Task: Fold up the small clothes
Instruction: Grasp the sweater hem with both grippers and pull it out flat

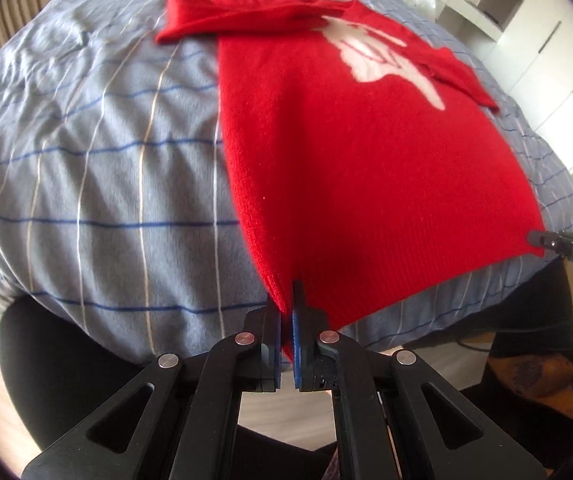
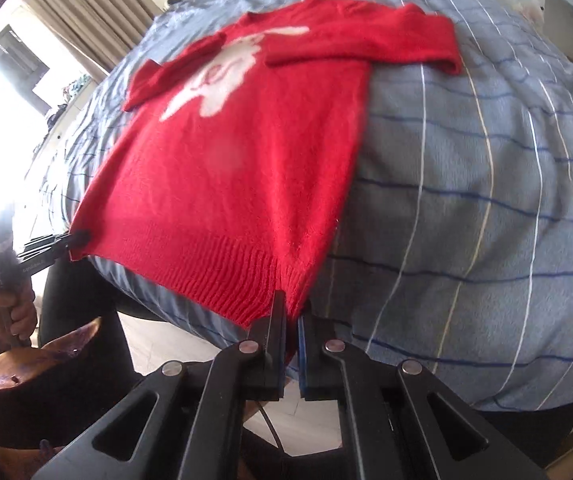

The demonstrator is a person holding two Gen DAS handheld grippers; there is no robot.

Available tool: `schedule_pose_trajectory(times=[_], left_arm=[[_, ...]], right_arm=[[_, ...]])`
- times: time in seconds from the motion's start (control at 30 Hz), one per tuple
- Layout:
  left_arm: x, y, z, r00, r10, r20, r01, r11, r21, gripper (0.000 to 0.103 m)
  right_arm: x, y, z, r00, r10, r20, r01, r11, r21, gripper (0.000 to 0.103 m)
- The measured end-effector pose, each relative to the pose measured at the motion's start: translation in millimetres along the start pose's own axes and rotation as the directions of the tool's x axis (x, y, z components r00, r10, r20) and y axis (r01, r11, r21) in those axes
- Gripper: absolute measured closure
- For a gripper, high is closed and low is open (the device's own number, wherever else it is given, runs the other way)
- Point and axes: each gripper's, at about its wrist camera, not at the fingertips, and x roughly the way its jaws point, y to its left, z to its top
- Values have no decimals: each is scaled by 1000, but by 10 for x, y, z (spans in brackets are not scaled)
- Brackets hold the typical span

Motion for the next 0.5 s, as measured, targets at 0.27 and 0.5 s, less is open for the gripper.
schedule_pose_trajectory(times=[0.27,0.5], left_arm=[[308,90,3,997,71,-32,-72,996,-46,101],[445,133,63,995,84,-62,-88,994,-64,101]], right_arm=[[365,-210,8,997,-60,-41,62,996,56,100],[478,-254,-60,998,-57,-28,60,994,89,100]])
